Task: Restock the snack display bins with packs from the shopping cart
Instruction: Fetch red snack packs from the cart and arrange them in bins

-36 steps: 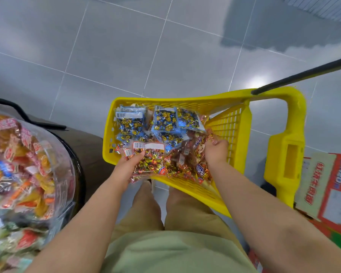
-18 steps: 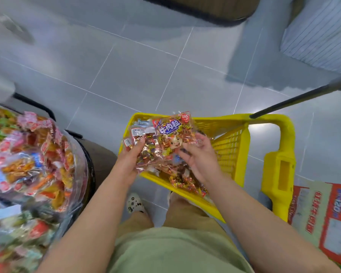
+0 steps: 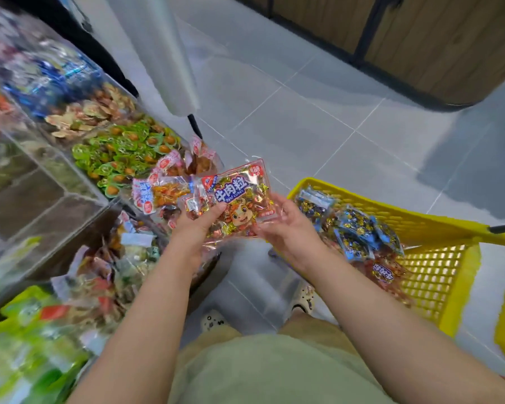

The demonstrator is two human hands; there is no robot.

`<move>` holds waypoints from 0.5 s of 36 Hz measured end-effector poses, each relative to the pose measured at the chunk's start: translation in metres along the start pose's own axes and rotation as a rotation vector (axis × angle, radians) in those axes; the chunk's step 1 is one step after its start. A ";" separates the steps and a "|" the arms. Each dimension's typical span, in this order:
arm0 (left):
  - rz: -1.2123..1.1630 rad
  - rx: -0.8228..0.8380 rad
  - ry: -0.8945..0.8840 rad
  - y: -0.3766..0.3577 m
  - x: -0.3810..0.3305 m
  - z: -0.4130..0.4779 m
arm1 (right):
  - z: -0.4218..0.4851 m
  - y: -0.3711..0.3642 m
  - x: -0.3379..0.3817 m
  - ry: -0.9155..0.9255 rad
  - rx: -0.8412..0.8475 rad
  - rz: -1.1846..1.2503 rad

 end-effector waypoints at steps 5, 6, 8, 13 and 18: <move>-0.011 -0.085 -0.008 0.092 -0.008 0.010 | 0.002 -0.068 -0.024 -0.162 0.183 -0.066; -0.001 -0.095 0.016 0.110 -0.009 0.011 | 0.004 -0.081 -0.029 -0.177 0.236 -0.119; -0.002 -0.106 0.032 0.147 -0.013 0.012 | 0.007 -0.108 -0.041 -0.177 0.349 -0.286; 0.028 -0.131 -0.072 0.234 -0.027 0.017 | 0.020 -0.182 -0.059 0.011 0.631 -0.983; 0.074 -0.292 -0.122 0.302 -0.043 0.016 | 0.032 -0.269 -0.063 -0.057 0.578 -0.912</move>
Point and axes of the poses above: each hand's wrist, its own z-axis towards the middle knuckle, its own y-axis out of the back of the hand, x = y × z, the point moved 1 cm from there along z, towards the middle knuckle, and after that the axes turned 8 degrees about -x, right-handed, at the moved point
